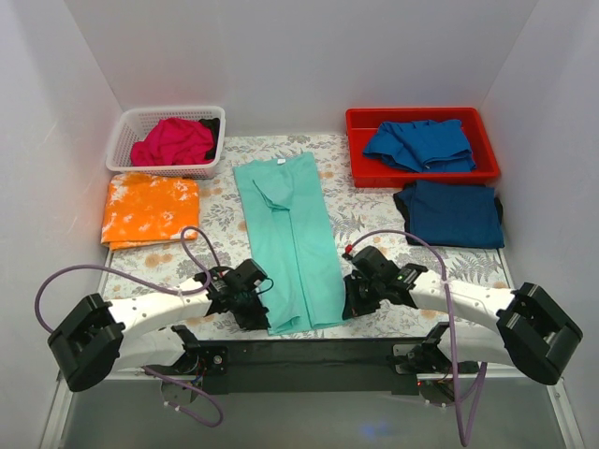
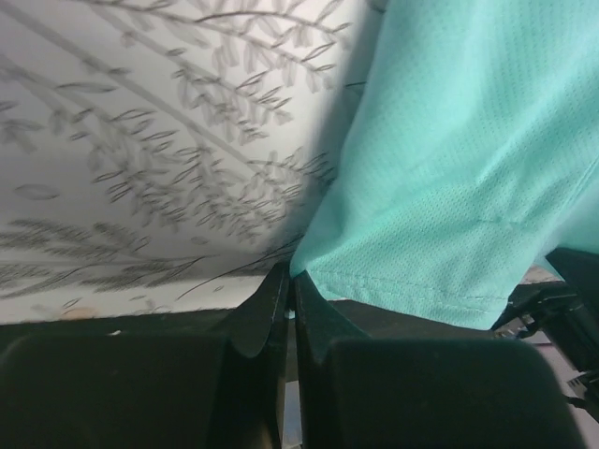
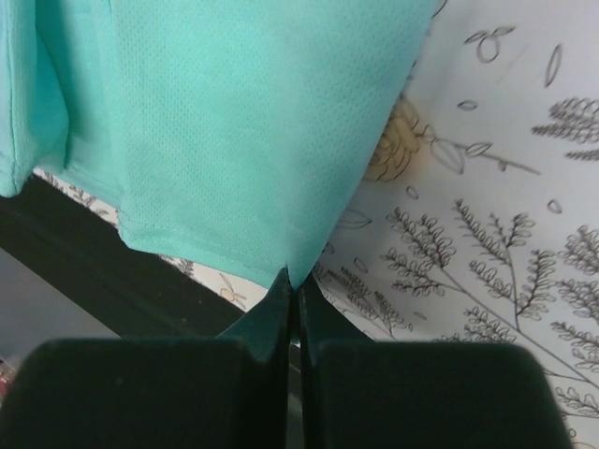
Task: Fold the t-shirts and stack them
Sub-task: Grab the bottom of the folded rectangular tshirt with both arms, then fold the folded rectangular tshirt in 1/3 of the way
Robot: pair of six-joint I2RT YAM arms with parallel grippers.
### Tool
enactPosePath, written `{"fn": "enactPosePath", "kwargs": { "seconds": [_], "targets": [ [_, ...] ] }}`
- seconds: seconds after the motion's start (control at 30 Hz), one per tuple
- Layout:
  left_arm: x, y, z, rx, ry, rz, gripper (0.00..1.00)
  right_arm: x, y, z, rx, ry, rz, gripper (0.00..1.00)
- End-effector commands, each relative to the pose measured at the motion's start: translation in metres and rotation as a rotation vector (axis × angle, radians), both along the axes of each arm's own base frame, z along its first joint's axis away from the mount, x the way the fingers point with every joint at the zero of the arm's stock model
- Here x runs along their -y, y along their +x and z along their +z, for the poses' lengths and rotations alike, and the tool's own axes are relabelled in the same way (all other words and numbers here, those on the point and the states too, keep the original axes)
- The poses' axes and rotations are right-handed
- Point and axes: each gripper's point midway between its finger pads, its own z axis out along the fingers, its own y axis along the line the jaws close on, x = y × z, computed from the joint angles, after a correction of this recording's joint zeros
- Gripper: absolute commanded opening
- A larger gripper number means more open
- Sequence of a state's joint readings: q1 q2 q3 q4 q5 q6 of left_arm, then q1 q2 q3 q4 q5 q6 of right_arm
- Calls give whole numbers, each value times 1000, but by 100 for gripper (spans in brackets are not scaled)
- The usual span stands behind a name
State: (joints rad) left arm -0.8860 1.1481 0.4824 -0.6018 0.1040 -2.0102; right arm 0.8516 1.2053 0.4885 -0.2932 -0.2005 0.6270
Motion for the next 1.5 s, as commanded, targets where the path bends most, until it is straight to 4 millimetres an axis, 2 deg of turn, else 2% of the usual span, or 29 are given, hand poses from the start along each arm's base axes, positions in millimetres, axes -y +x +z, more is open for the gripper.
{"fn": "enactPosePath", "kwargs": {
  "seconds": [0.0, 0.03, 0.1, 0.23, 0.37, 0.4, 0.43, 0.5, 0.53, 0.6, 0.63, 0.67, 0.77, 0.83, 0.87, 0.93, 0.97, 1.03, 1.07, 1.1, 1.13, 1.17, 1.2, 1.23, 1.27, 1.3, 1.33, 1.37, 1.47],
  "targets": [
    [-36, -14, -2, -17, 122, 41, 0, 8, -14, 5, 5, -4, 20, 1],
    [-35, -12, 8, 13, 90, 50, 0, 7, -15, 8, 13, 6, 27, 1],
    [-40, -14, 15, 18, 92, 65, 0, 4, -14, 16, 40, 38, 35, 1],
    [-39, 1, 29, 91, 96, 83, 0, -1, -10, 28, 76, 71, 36, 1],
    [-28, 21, 39, 133, 124, 83, 0, -9, 8, 39, 132, 62, 22, 1],
    [-31, 23, 37, 130, 160, 87, 0, -11, 13, 40, 141, 50, 19, 1],
    [-31, 30, 40, 149, 175, 97, 0, -16, 21, 49, 170, 56, 17, 1],
    [-30, 46, 53, 207, 203, 115, 0, -20, 35, 51, 204, 25, 11, 1],
    [-32, 52, 53, 216, 228, 122, 0, -26, 46, 64, 241, 30, 16, 1],
    [-38, 67, 60, 261, 275, 125, 0, -28, 62, 65, 270, -14, 6, 1],
    [-37, 79, 68, 282, 282, 144, 0, -36, 76, 81, 301, 4, -4, 1],
    [-39, 86, 72, 305, 301, 119, 0, -36, 85, 80, 319, -26, 7, 1],
    [-42, 119, 87, 363, 334, 121, 0, -45, 118, 102, 391, -39, 5, 1],
    [-49, 144, 97, 391, 373, 148, 0, -44, 136, 109, 413, -53, -6, 1],
    [-50, 154, 101, 407, 377, 153, 0, -50, 149, 117, 428, -49, -8, 1],
    [-61, 175, 107, 429, 408, 160, 0, -47, 166, 120, 443, -65, -10, 1],
    [-58, 190, 110, 444, 405, 165, 0, -49, 173, 116, 436, -76, -8, 1],
    [-68, 209, 112, 457, 418, 165, 0, -50, 193, 127, 463, -66, -18, 1],
    [-66, 223, 118, 483, 406, 173, 0, -50, 200, 118, 446, -83, -14, 1],
    [-66, 232, 110, 470, 416, 161, 0, -54, 211, 127, 465, -69, -19, 1],
    [-71, 241, 107, 461, 415, 152, 0, -50, 222, 125, 467, -76, -27, 1],
    [-71, 249, 104, 457, 417, 148, 0, -51, 231, 114, 450, -97, -28, 1],
    [-67, 262, 98, 454, 417, 139, 0, -56, 235, 112, 435, -79, -15, 1],
    [-71, 269, 94, 447, 425, 130, 0, -56, 249, 117, 451, -70, -24, 1],
    [-71, 276, 91, 441, 421, 129, 0, -59, 255, 105, 422, -74, -18, 1],
    [-67, 288, 92, 455, 414, 126, 0, -59, 260, 102, 417, -74, -19, 1],
    [-69, 293, 80, 428, 424, 120, 0, -61, 272, 106, 426, -63, -31, 1],
    [-70, 298, 75, 420, 430, 113, 0, -62, 277, 92, 399, -71, -26, 1],
    [-70, 316, 62, 405, 425, 114, 0, -64, 295, 82, 385, -66, -33, 1]
  ]
}}
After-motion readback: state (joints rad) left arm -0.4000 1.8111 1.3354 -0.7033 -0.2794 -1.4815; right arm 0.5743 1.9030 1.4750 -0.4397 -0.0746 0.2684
